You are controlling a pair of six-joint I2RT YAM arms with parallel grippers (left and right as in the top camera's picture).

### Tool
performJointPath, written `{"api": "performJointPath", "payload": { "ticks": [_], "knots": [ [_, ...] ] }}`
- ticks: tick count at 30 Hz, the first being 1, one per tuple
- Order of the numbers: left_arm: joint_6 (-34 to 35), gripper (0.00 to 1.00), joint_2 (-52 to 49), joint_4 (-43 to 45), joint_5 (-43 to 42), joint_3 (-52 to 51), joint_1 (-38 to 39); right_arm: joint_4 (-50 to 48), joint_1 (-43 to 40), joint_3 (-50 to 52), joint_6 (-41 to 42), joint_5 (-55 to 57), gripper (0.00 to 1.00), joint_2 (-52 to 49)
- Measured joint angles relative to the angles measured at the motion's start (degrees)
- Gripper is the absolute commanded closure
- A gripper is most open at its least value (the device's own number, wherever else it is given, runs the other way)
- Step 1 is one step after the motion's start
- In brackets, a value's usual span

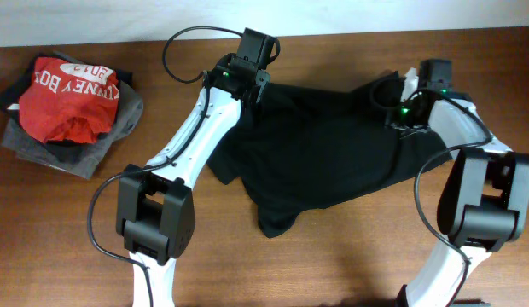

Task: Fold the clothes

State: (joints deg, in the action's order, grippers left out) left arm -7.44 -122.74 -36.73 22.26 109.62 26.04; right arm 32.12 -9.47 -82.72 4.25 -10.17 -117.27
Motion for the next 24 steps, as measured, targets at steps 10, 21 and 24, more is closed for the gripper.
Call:
{"api": "performJointPath", "payload": {
  "ticks": [10,21,24],
  "knots": [
    [0.00,1.00,0.00,-0.09,0.00,0.00,0.00,1.55,2.12,0.00,0.31,1.27,0.68,-0.33],
    [0.00,1.00,0.00,-0.09,0.00,0.00,0.00,1.70,2.05,0.00,2.84,6.82,0.67,-1.46],
    [0.00,1.00,0.00,-0.11,0.00,0.00,0.00,1.51,2.05,0.00,3.56,8.52,0.67,-2.56]
  ]
}}
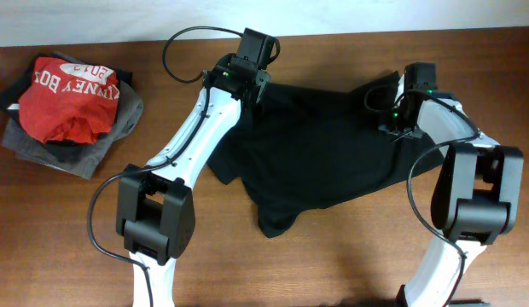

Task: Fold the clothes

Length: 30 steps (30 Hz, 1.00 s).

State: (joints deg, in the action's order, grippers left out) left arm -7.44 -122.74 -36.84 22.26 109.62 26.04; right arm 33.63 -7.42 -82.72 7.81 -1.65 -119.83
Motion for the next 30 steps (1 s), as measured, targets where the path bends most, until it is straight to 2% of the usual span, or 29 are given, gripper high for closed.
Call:
{"api": "performJointPath", "payload": {
  "ticks": [10,12,18,30],
  "knots": [
    [0.00,1.00,0.00,-0.09,0.00,0.00,0.00,-2.49,0.00,-0.04,1.29,2.97,0.66,-1.38],
    [0.00,1.00,0.00,-0.09,0.00,0.00,0.00,-2.73,0.00,-0.04,1.46,3.80,0.58,-1.42],
    [0.00,1.00,0.00,-0.09,0.00,0.00,0.00,-4.55,-0.04,-0.04,1.42,6.36,0.52,-1.75],
    [0.00,1.00,0.00,-0.13,0.00,0.00,0.00,-11.43,-0.11,-0.04,1.31,7.67,0.51,-2.38]
  ]
}}
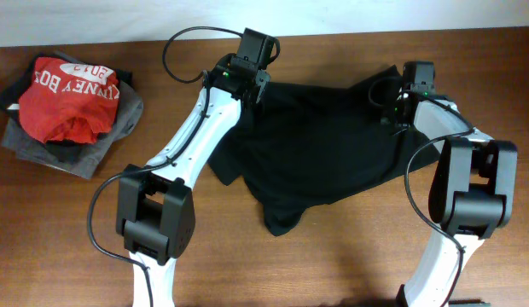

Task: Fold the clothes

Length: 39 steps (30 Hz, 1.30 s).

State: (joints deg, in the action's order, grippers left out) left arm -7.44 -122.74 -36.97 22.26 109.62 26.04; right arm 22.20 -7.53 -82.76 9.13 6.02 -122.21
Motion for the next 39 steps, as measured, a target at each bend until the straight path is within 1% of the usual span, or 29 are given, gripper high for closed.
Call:
{"api": "performJointPath", "payload": {
  "ticks": [5,6,8,20,22,23,25,26,27,35,39],
  "knots": [
    [0.00,1.00,0.00,0.00,0.00,0.00,0.00,-2.73,0.00,0.00,-0.07,0.00,0.53,0.00],
    [0.00,1.00,0.00,0.00,0.00,0.00,0.00,-3.13,0.00,0.00,-0.07,-0.07,0.57,0.00],
    [0.00,1.00,0.00,0.00,0.00,0.00,0.00,-3.74,0.00,0.00,-0.20,-0.48,0.60,0.00],
    [0.00,1.00,0.00,0.00,0.00,0.00,0.00,-4.76,0.00,0.00,-0.13,-2.03,0.62,0.00],
    [0.00,1.00,0.00,0.00,0.00,0.00,0.00,-4.92,0.00,0.00,-0.13,-2.25,0.66,0.00],
    [0.00,1.00,0.00,0.00,0.00,0.00,0.00,-4.94,0.00,0.00,-0.04,-2.40,0.69,-0.02],
    [0.00,1.00,0.00,0.00,0.00,0.00,0.00,-5.05,0.00,0.00,0.00,-2.45,0.81,-0.11],
    [0.00,1.00,0.00,0.00,0.00,0.00,0.00,-5.14,0.00,0.00,0.09,-2.47,0.90,-0.22],
    [0.00,1.00,0.00,0.00,0.00,0.00,0.00,-5.16,0.00,-0.02,0.15,-2.45,0.96,-0.48],
    [0.00,1.00,0.00,0.02,-0.02,0.00,-0.13,-4.63,-0.04,-0.28,-0.11,-2.64,0.96,-1.70],
    [0.00,1.00,0.00,-0.04,0.04,0.00,-0.76,-1.44,-0.15,-0.28,-0.09,-2.69,0.96,0.04]
  ]
}}
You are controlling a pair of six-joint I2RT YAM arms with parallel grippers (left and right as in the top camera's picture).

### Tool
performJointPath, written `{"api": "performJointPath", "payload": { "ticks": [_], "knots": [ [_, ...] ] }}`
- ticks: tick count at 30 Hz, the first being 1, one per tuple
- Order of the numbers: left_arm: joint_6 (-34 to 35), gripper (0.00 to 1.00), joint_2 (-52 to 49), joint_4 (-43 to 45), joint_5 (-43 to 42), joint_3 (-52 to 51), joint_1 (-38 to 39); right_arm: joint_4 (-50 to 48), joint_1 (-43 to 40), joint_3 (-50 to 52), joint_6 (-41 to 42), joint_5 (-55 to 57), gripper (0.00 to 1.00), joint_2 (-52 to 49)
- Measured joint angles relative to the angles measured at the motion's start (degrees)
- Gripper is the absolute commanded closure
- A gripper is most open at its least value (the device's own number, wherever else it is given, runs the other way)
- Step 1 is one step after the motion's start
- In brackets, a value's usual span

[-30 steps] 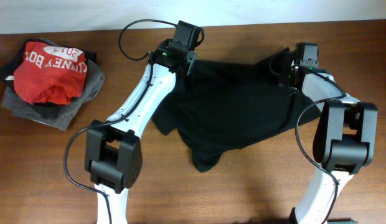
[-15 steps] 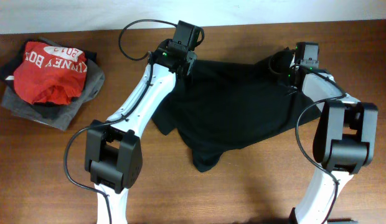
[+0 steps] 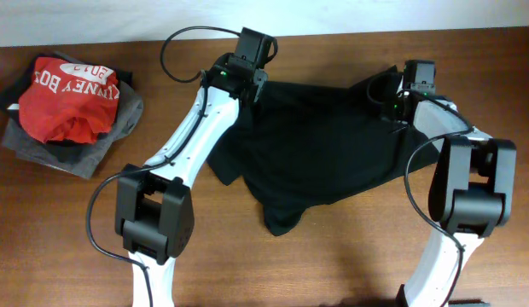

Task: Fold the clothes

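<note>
A black garment [image 3: 320,149] lies spread across the middle of the table, with a rumpled tail hanging toward the front [image 3: 277,220]. My left gripper [image 3: 258,88] sits at its far left corner. My right gripper [image 3: 394,88] sits at its far right corner. The fabric's far edge runs stretched between them and rises to a peak at each. Both sets of fingers are mostly hidden under the wrists, and each looks shut on the cloth.
A pile of clothes [image 3: 68,102], red shirt on top of grey and dark pieces, sits at the far left of the wooden table [image 3: 350,256]. The table's far edge and a pale wall run just behind both grippers.
My left gripper stayed at the garment's far left corner throughout. My right gripper first stood further right and nearer; at each later moment it was further back and inward, and the garment's right side came with it. The far edge now lies straighter.
</note>
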State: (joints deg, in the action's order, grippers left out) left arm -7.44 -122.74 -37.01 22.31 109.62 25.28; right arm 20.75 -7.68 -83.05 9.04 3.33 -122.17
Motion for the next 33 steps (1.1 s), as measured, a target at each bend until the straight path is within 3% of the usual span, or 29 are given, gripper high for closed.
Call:
{"api": "performJointPath", "payload": {
  "ticks": [11,33],
  "knots": [
    [-0.02,1.00,4.98,-3.56,0.90,0.22,-0.66,22.93,-0.61,-9.05,-0.31,-2.86,0.96,22.40],
    [-0.70,1.00,49.48,-17.33,6.58,0.83,-0.66,55.49,-1.88,-28.35,-2.36,-6.78,0.96,59.23]
  ]
}}
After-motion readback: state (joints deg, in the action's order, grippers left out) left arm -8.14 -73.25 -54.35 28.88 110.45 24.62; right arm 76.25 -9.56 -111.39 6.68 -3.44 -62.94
